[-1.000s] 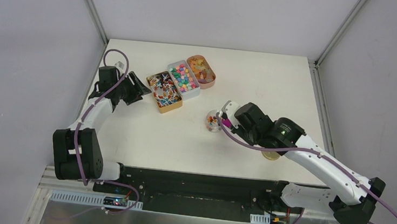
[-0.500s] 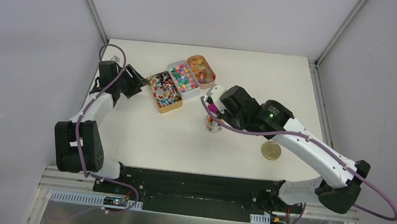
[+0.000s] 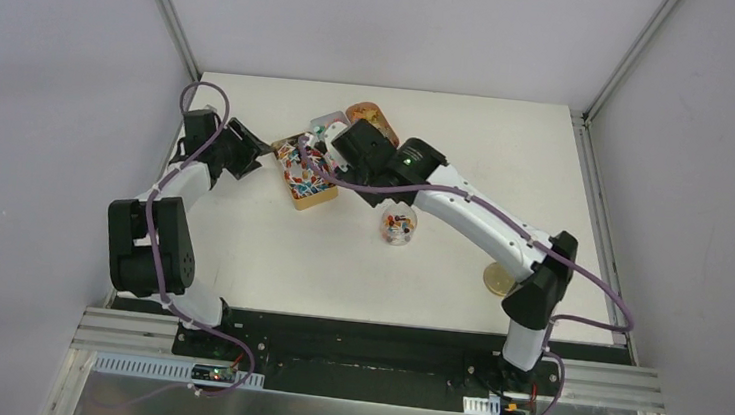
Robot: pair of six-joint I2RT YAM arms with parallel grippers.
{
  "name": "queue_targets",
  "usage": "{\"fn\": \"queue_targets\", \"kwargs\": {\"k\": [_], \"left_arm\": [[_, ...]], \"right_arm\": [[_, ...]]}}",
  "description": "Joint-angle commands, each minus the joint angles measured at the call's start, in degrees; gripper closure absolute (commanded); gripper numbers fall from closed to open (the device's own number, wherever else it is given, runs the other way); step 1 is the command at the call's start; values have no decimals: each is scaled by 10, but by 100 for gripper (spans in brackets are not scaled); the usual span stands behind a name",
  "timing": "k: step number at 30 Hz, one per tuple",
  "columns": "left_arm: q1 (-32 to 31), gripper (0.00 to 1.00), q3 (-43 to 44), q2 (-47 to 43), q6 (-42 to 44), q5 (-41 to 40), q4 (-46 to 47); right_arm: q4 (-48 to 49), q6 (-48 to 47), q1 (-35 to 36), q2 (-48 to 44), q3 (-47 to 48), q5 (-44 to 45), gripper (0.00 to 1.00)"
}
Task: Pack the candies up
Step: Scoop the fake candies from the storage box.
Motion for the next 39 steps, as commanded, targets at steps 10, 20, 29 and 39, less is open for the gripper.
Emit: {"fn": "queue_targets", "kwargs": {"k": [10, 20, 29, 39], "left_arm": [[52, 45, 103, 90, -17, 22, 54], [53, 48, 118, 156, -21, 39, 67], [54, 48, 127, 190, -34, 57, 72], [52, 48, 141, 223, -59, 81, 102]], "right_arm": [[-32, 35, 6, 182, 245, -29, 100], [5, 47, 7, 257, 281, -33, 100], [50, 38, 6, 296, 293, -18, 100], [65, 31, 7, 337, 306, 12, 100]]}}
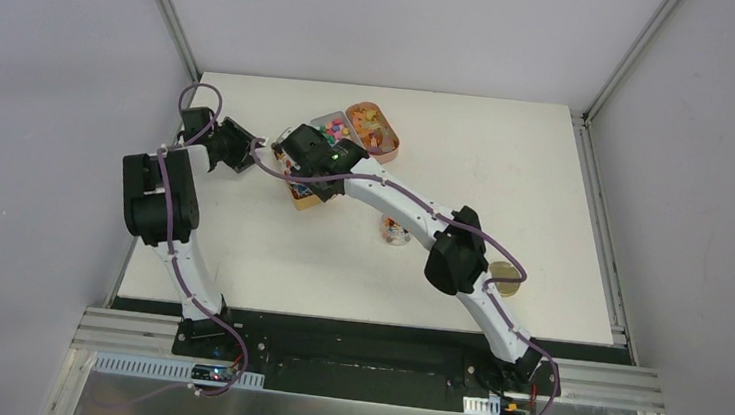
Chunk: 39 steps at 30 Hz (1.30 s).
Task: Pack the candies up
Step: Scoop the fake candies from the storage box.
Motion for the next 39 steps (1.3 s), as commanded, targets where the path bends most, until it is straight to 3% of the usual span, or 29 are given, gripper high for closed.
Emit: {"fn": "queue_targets", "kwargs": {"k": [1, 17, 39], "left_arm": [[1, 48, 28, 11, -13, 17, 35], [-12, 51, 33, 44, -24, 51, 57], [-20, 52, 28, 57, -33, 60, 73]], "right_arm": [[32, -5, 5, 15, 40, 27, 100], [121, -17, 0, 61, 47, 61, 100], [301, -35, -11, 40, -63, 5, 100]]}}
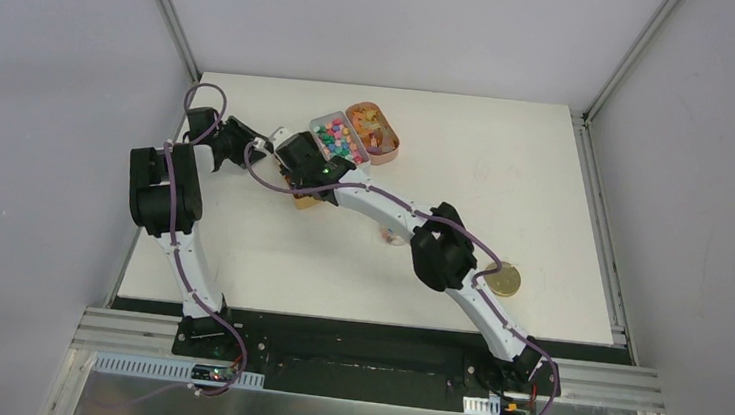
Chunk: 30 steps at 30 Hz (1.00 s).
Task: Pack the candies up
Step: Scoop the fake candies from the storage box.
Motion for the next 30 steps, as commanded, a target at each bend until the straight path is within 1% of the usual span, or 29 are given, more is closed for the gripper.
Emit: {"fn": "queue_targets", "kwargs": {"k": [1, 7, 13, 22, 30], "left_arm": [[-8, 52, 10, 6, -4, 24, 18], [-7, 52, 19, 13, -5, 34, 25], [-7, 52, 33, 17, -6, 49, 30], [6, 47, 45, 15, -2, 55, 28], [12, 46, 82, 8, 31, 37, -18]], "right_arm": [[79, -5, -3, -29, -25, -27, 100], [117, 8, -3, -48, -69, -29, 100], [166, 25, -10, -82, -132, -34, 100], [206, 31, -16, -122, -184, -37, 100], [235, 28, -18, -149, -224, -38, 100]]}}
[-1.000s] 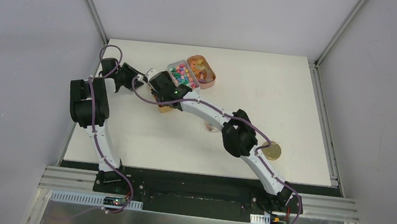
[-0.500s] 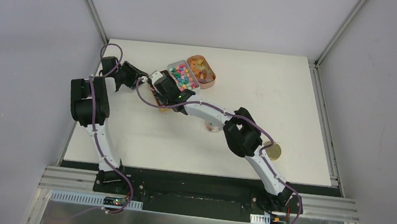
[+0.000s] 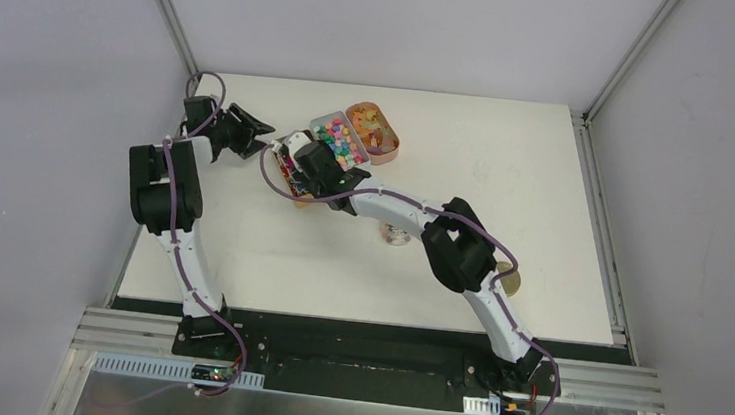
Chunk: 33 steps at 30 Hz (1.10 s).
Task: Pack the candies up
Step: Scoop the fake candies from the storage box.
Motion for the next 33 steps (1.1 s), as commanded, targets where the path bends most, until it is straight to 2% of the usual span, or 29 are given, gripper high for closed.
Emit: {"fn": "queue_targets", "kwargs": {"k": [1, 11, 20, 33], "left_arm": [[7, 46, 32, -8, 29, -7, -11], [7, 46, 29, -11, 38, -18, -31], [21, 46, 56, -36, 71, -32, -82], [21, 45, 35, -107, 98, -15, -125]], "right_arm": [[54, 6, -2, -66, -18, -4, 100], [63, -2, -2, -95, -46, -8, 100], [100, -5, -2, -153, -120, -13, 100], [180, -3, -2, -251, -241, -33, 100]]}}
